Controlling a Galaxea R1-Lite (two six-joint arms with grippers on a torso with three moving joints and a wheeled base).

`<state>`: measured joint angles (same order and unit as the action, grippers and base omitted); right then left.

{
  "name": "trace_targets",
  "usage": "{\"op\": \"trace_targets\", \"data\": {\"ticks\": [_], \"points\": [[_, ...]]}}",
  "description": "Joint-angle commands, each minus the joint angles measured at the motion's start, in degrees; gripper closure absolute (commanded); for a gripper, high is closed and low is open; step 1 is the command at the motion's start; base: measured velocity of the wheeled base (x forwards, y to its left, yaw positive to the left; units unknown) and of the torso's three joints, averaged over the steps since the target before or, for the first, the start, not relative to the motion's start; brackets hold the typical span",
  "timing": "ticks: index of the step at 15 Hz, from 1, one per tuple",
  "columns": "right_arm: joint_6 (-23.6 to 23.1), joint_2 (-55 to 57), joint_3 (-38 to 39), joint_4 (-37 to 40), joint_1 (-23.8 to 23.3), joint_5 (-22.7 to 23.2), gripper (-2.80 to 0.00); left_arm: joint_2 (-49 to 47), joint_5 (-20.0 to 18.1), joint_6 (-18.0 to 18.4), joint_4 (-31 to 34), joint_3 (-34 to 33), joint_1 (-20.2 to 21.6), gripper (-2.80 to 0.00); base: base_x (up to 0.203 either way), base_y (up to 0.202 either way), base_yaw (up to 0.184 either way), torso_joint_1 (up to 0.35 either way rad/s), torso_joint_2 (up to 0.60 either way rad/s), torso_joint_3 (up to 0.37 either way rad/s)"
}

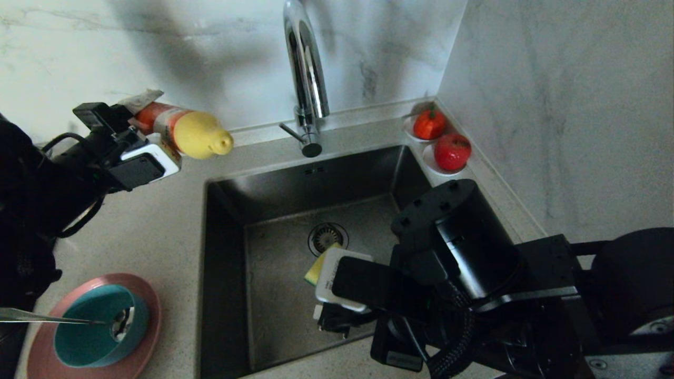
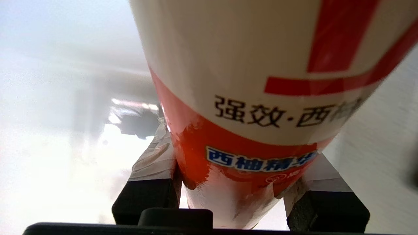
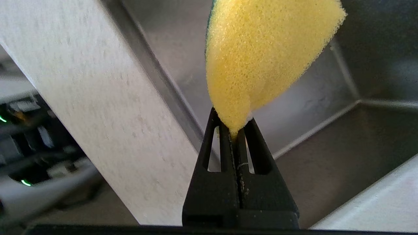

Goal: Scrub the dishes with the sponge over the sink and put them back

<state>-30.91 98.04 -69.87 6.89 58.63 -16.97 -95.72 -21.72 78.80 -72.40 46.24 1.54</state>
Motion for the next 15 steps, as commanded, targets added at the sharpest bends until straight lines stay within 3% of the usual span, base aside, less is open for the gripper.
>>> {"op": "trace_targets", "data": {"ticks": [1, 4, 6, 7, 9, 12, 15], "points": [[-1.06, -0.59, 1.22, -0.19, -0.79, -0.23, 0.00, 0.89, -0.90, 0.17, 0.01, 4.15, 0.77, 0.00, 0.000, 0.000, 0.000, 0.000, 0.00, 0.000], [-1.51, 0.18, 0.31, -1.85, -1.06, -0.34, 0.00, 1.87, -1.21, -1.31, 5.71, 11.41, 1.68, 0.00, 0.000, 0.000, 0.000, 0.000, 0.00, 0.000], [-1.38, 0.44, -0.04, -4.58, -1.51, -0.13, 0.00, 3.15, -0.34, -5.29, 7.19, 12.51, 1.80, 0.00, 0.000, 0.000, 0.000, 0.000, 0.00, 0.000], [-1.04, 0.52, -0.60, -7.49, -2.11, 0.24, 0.00, 4.16, 1.64, -6.75, 8.66, 12.18, 1.77, 0.00, 0.000, 0.000, 0.000, 0.000, 0.00, 0.000], [-0.52, -0.07, -2.24, -10.55, -2.67, 1.39, 0.00, 6.40, 9.29, -11.01, 13.84, 10.85, 1.23, 0.00, 0.000, 0.000, 0.000, 0.000, 0.00, 0.000], [3.25, 0.91, -5.78, -10.52, -2.47, 2.35, 0.00, 9.15, 19.68, -17.57, 24.13, 9.98, -7.06, 0.00, 0.000, 0.000, 0.000, 0.000, 0.00, 0.000], [6.13, 2.06, -7.61, -10.34, -2.18, 2.47, 0.00, 11.32, 24.59, -25.27, 32.82, 8.83, -12.87, 0.00, 0.000, 0.000, 0.000, 0.000, 0.00, 0.000]]}}
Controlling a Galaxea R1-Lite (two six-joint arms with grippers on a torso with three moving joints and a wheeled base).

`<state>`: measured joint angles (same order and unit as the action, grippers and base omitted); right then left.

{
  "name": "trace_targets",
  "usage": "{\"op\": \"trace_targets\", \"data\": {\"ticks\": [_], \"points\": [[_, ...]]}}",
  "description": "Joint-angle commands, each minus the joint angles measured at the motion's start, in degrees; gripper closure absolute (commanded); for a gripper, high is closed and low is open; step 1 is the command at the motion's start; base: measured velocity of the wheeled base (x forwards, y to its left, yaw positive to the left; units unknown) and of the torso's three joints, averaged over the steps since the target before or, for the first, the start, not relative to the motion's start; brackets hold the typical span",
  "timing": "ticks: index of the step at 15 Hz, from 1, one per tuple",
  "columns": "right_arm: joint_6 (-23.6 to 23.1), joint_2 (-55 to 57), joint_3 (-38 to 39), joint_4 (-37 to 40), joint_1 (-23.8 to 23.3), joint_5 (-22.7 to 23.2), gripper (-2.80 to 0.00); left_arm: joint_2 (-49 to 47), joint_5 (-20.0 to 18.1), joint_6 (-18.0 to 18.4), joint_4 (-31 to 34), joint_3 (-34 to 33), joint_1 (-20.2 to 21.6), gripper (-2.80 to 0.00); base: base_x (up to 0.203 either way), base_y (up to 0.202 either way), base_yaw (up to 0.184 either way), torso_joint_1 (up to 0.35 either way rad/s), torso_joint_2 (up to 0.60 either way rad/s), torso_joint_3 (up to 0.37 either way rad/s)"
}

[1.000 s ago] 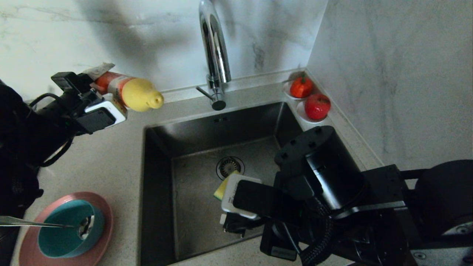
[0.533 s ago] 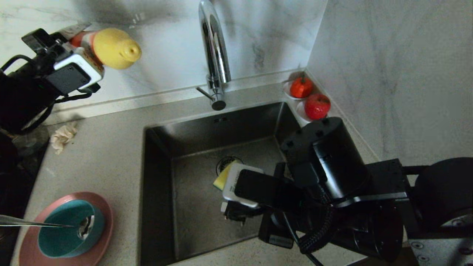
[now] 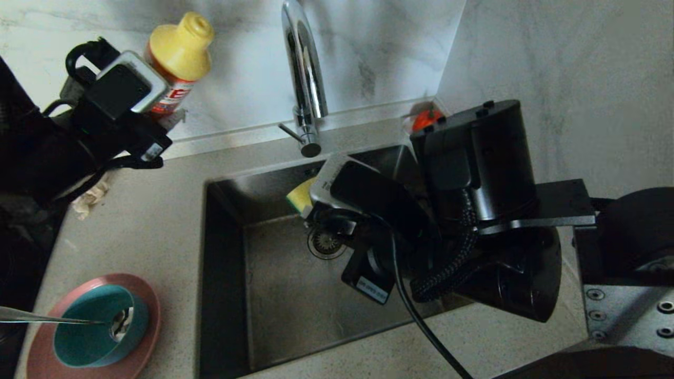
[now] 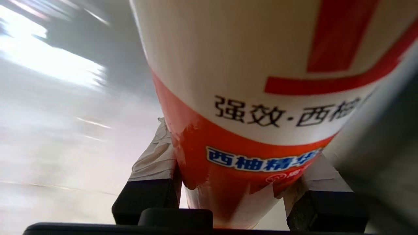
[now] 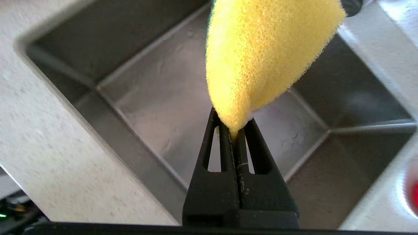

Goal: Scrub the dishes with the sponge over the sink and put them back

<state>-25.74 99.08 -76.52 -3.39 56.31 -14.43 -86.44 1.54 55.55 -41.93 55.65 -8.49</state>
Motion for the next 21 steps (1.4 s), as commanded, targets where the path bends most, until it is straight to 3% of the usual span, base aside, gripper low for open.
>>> {"op": "trace_targets", "data": {"ticks": [1, 5, 8, 15, 21], "points": [[2.13, 1.56, -1.14, 0.03, 0.26, -0.15, 0.00, 2.77, 1.89, -3.79, 3.87, -1.07, -4.21, 0.00, 0.000, 0.000, 0.000, 0.000, 0.00, 0.000], [5.34, 3.79, -1.97, 0.14, 1.35, -0.16, 0.00, 7.57, 1.97, -8.93, 15.04, -4.32, -8.05, 0.00, 0.000, 0.000, 0.000, 0.000, 0.00, 0.000], [5.61, 3.67, -1.59, 0.19, 1.36, 1.12, 0.00, 12.06, 1.53, -9.42, 18.40, -6.20, -8.29, 0.00, 0.000, 0.000, 0.000, 0.000, 0.00, 0.000], [5.20, 3.18, 0.67, -0.88, 1.09, 3.02, 0.00, 23.86, -5.39, -9.85, 48.60, -7.14, -8.21, 0.00, 0.000, 0.000, 0.000, 0.000, 0.00, 0.000], [5.70, 4.36, -0.30, -3.90, 1.09, 5.29, 0.00, 22.61, -17.15, -23.36, 58.83, -7.86, -8.30, 0.00, 0.000, 0.000, 0.000, 0.000, 0.00, 0.000]]}}
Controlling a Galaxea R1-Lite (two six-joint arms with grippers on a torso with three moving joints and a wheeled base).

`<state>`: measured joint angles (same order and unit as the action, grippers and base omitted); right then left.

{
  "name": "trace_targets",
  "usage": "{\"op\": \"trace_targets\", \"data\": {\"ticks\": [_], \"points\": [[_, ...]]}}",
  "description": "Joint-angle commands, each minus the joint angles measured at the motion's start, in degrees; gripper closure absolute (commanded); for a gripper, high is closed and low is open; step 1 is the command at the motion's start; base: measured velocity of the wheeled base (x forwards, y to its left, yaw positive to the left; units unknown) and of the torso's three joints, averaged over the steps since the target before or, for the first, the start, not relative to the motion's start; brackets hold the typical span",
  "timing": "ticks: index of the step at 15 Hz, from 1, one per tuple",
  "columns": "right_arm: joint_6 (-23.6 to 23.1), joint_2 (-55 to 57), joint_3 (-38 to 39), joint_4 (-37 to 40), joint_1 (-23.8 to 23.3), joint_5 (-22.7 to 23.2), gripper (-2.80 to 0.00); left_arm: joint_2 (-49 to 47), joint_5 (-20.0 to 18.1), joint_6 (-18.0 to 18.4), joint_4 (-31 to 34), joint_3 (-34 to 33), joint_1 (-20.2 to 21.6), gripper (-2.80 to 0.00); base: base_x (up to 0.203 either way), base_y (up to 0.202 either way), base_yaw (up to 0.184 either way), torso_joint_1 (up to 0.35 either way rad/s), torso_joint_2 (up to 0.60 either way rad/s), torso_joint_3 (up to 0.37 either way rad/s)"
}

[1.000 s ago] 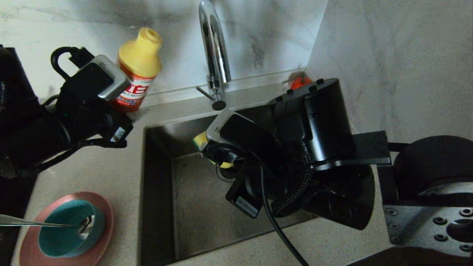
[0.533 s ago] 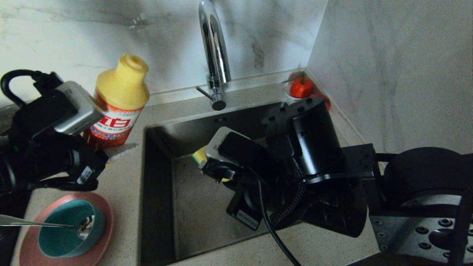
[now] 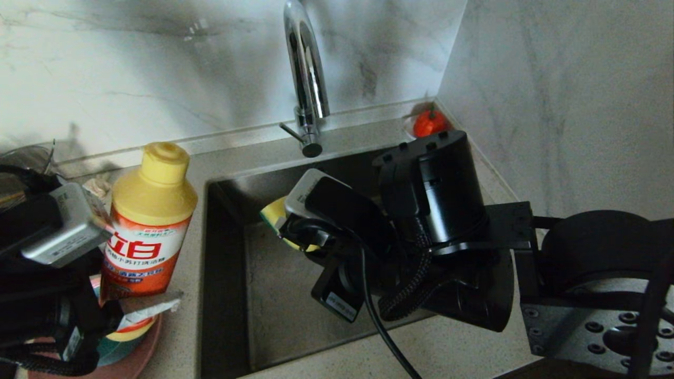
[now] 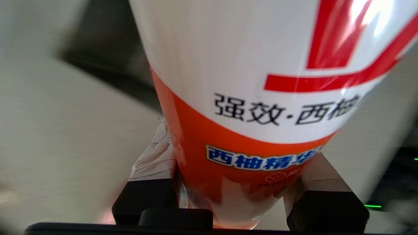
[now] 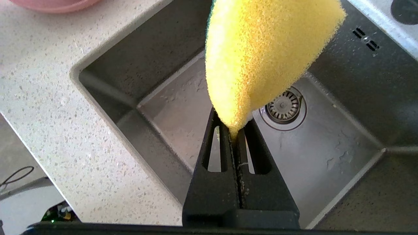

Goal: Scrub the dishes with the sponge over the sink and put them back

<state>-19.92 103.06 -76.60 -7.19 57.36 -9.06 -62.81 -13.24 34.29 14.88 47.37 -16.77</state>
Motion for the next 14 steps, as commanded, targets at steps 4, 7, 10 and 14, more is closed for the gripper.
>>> {"op": "trace_targets", "data": {"ticks": [4, 7, 10, 14], "points": [[-0.11, 1.00, -0.13, -0.10, 0.04, -0.10, 0.00, -2.32, -9.52, -7.03, 6.93, 1.78, -0.01, 0.00, 0.000, 0.000, 0.000, 0.000, 0.00, 0.000], [-0.12, 1.66, -0.17, -0.28, 0.04, -0.08, 0.00, -2.19, -16.06, -7.83, 14.75, 2.48, -0.02, 0.00, 0.000, 0.000, 0.000, 0.000, 0.00, 0.000], [-0.79, 3.88, -1.21, -1.30, -0.09, -0.29, 0.00, -1.75, -20.14, -8.17, 19.12, 2.14, -0.01, 0.00, 0.000, 0.000, 0.000, 0.000, 0.00, 0.000], [-1.00, 6.53, -3.12, -5.38, -0.17, -0.96, 0.00, -1.78, -21.93, -8.10, 24.44, 1.41, -0.10, 0.00, 0.000, 0.000, 0.000, 0.000, 0.00, 0.000]]}}
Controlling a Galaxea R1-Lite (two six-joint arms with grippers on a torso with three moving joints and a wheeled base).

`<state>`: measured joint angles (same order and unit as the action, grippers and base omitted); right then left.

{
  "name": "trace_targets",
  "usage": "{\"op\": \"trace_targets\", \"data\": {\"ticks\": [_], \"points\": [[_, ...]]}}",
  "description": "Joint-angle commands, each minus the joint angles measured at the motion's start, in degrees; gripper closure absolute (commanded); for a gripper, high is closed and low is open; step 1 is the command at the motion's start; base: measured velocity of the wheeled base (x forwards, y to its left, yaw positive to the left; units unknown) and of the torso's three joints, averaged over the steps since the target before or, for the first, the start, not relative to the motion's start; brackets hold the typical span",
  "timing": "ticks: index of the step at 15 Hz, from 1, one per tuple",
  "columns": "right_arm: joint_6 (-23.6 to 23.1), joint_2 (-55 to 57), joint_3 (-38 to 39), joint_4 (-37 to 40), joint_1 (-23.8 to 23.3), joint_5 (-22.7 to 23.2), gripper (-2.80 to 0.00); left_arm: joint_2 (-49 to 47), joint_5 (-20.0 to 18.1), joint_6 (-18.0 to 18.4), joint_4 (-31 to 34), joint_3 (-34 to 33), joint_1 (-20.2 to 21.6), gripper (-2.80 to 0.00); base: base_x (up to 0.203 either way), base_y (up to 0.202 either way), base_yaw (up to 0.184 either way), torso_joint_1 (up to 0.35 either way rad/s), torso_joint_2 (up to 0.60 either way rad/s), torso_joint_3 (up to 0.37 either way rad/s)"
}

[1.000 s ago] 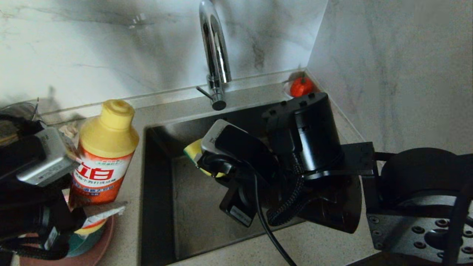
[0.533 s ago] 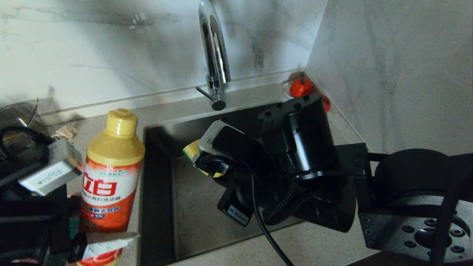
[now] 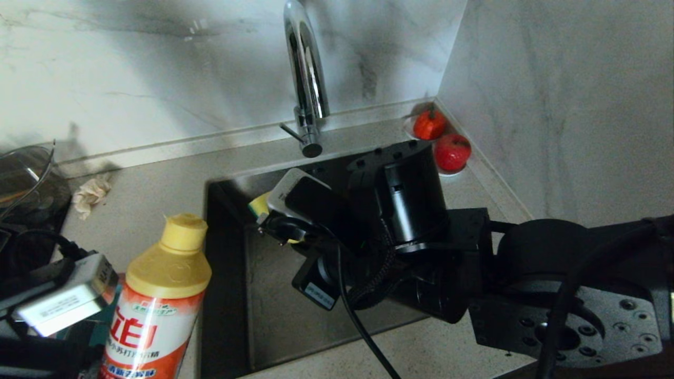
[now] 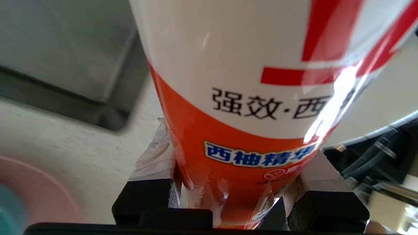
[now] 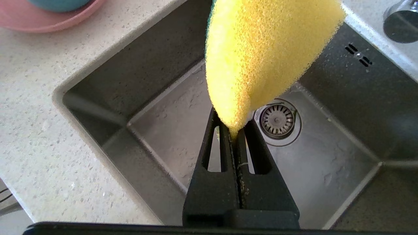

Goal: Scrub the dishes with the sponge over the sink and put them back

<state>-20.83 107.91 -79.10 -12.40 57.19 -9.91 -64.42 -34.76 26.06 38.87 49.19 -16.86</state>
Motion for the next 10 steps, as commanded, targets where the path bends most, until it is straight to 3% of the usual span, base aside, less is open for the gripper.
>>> {"op": "trace_targets", "data": {"ticks": [1, 10], "points": [[-0.04, 1.96, -0.80, -0.31, 0.03, -0.11, 0.00, -0.11, -0.47, 0.13, 0.43, -1.34, -0.02, 0.00, 0.000, 0.000, 0.000, 0.000, 0.00, 0.000], [0.36, 2.75, -1.93, -2.63, -0.50, -1.29, 0.00, -2.55, -0.49, -0.90, 0.69, -6.56, 0.07, 0.00, 0.000, 0.000, 0.000, 0.000, 0.00, 0.000]]}}
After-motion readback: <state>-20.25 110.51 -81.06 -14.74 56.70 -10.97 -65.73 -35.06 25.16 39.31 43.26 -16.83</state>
